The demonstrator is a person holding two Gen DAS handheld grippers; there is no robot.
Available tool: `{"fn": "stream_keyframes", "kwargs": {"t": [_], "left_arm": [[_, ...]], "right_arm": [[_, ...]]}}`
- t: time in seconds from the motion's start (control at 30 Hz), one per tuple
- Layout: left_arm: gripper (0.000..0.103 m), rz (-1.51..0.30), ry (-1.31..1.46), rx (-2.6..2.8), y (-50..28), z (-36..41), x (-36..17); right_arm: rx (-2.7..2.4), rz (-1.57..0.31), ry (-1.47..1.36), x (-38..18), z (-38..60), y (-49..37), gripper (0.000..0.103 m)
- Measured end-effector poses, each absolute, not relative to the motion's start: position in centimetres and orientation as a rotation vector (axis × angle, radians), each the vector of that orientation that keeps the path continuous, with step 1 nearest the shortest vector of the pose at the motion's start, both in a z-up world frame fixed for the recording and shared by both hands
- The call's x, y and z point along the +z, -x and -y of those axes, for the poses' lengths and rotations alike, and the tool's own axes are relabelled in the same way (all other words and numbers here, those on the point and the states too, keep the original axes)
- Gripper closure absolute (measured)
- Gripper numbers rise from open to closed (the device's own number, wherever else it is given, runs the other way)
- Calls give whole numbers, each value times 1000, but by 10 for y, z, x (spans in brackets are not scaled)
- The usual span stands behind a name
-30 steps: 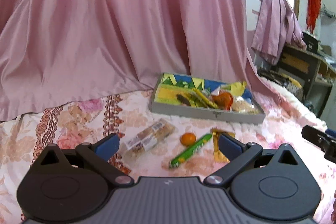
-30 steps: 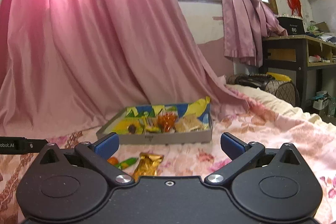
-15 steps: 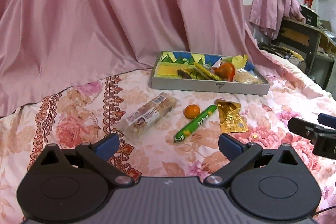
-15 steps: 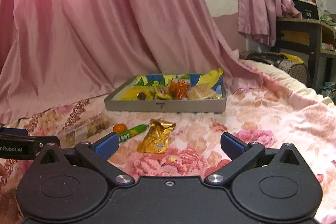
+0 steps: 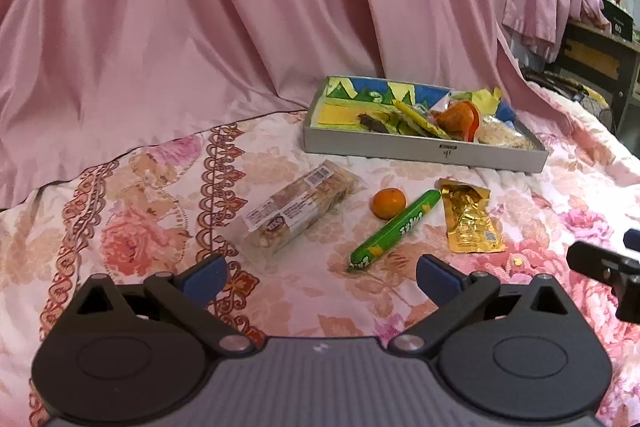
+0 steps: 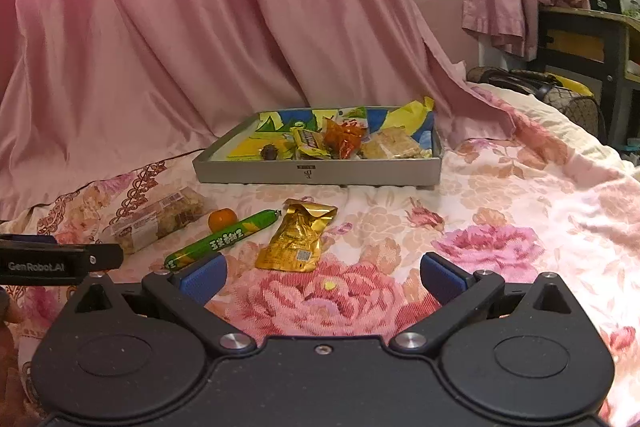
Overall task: Organize snacks
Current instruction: 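Move the left tool to the green sausage while the right tool approaches the gold foil bag, then close the left tool on the green sausage while the right tool grasps the gold foil bag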
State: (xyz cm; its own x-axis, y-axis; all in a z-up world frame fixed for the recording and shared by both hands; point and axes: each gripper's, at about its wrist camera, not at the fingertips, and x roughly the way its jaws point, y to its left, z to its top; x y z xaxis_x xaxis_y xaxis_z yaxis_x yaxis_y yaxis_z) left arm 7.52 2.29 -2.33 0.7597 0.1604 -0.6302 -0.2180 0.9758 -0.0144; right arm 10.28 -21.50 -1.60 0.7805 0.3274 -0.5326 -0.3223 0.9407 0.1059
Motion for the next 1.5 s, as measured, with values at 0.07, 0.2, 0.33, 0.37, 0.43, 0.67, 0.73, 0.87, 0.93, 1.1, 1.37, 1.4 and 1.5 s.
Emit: {"fn": "stream_keyframes", "kwargs": {"t": [0.07, 0.2, 0.33, 0.37, 0.43, 0.67, 0.73, 0.87, 0.93, 1.1, 1.37, 1.4, 1.5], "left_arm": [[1, -686, 71, 183, -84, -23, -27], [1, -699, 7, 125, -103, -21, -34], [1, -712, -55, 78, -120, -15, -41], [1, -713, -73, 73, -122, -14, -43], [1, -719, -106, 64, -127, -11, -46], [1, -738, -221, -6, -130, -6, -50], [1, -740, -246, -33, -131, -5, -51], [2, -720, -280, -97, -125, -2, -51], [4, -728, -297, -120, -127, 1, -53], [19, -757, -286, -119, -141, 3, -59], [59, -833, -214, -75, -171, 1, -71], [63, -846, -187, -70, -174, -1, -72], [73, -858, -106, -72, -172, -6, -70]], "right_arm": [[366, -577, 7, -18, 212, -111, 1], [412, -580, 18, -25, 208, -133, 1], [420, -605, -5, -37, 208, -159, 1], [430, -615, -13, -40, 208, -166, 1], [461, -652, -39, -45, 207, -182, 1], [535, -719, -63, -70, 190, -230, 1], [552, -720, -55, -74, 183, -238, 4], [575, -718, 6, -81, 172, -245, 13], [580, -724, 25, -85, 169, -245, 14], [588, -700, 125, -92, 163, -240, 19], [591, -688, 167, -89, 167, -235, 36], [592, -687, 172, -89, 168, -233, 41], [597, -687, 195, -84, 169, -225, 49]]}}
